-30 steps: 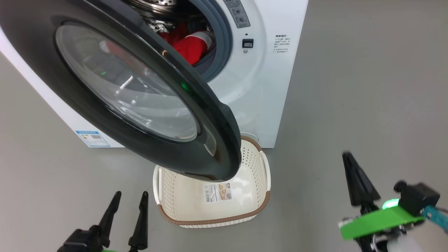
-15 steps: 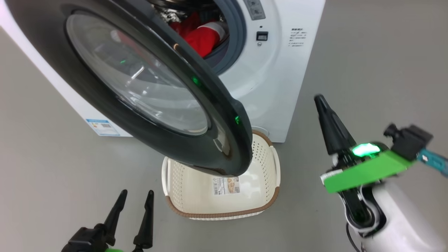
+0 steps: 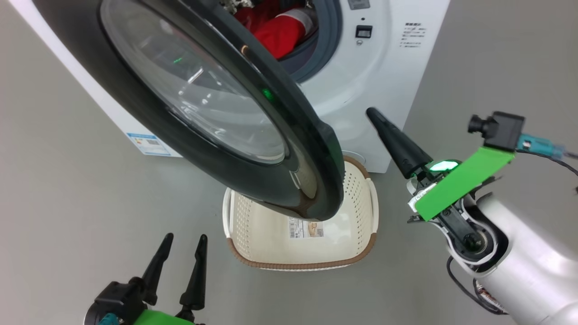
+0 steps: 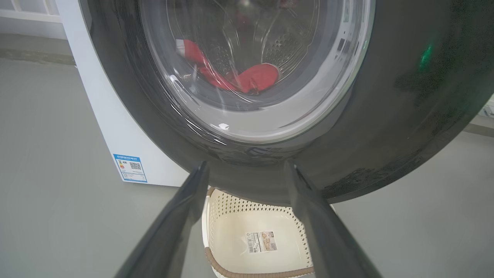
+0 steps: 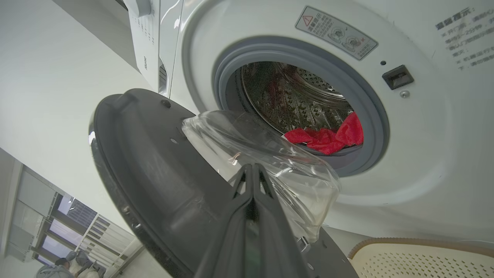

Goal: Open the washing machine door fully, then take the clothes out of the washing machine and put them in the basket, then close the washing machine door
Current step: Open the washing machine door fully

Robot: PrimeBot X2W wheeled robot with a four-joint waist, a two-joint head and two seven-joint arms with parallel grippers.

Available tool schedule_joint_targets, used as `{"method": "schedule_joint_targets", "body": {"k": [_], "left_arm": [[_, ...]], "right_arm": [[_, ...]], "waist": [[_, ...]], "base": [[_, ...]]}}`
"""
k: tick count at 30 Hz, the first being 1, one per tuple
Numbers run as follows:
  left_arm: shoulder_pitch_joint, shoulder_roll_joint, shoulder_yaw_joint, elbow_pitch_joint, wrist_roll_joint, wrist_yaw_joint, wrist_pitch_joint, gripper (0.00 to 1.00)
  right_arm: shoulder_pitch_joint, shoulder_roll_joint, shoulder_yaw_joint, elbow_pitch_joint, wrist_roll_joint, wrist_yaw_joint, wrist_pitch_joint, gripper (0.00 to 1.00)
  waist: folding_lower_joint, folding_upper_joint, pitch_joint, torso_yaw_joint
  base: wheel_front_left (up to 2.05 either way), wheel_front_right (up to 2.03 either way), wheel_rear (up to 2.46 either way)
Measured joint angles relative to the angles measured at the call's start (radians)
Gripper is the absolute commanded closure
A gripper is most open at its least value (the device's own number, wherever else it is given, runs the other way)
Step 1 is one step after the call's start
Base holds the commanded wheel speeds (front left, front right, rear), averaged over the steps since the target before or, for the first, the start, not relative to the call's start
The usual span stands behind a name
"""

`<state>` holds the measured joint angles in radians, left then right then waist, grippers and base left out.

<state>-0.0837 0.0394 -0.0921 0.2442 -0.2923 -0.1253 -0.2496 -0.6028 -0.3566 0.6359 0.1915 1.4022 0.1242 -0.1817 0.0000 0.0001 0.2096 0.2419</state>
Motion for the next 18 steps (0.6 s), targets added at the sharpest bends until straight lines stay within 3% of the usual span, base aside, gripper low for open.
{"method": "schedule_joint_targets", "body": {"k": [7,18], "left_arm": [[-0.006,0.000,-0.010,0.001,-0.016,0.000,0.000,0.00],[-0.009,0.000,-0.038,0.005,-0.035,0.000,0.000,0.00]], "right_arm": [[-0.040,-0.021,0.018,-0.002,0.226,0.000,0.196,1.00],[-0.043,0.018,-0.093,0.065,0.411,0.000,0.506,1.00]], "waist": [[0.0000,0.0000,0.017,0.021],[0.0000,0.0000,0.037,0.052]], "base": [[0.00,0.00,0.00],[0.00,0.00,0.00]]}}
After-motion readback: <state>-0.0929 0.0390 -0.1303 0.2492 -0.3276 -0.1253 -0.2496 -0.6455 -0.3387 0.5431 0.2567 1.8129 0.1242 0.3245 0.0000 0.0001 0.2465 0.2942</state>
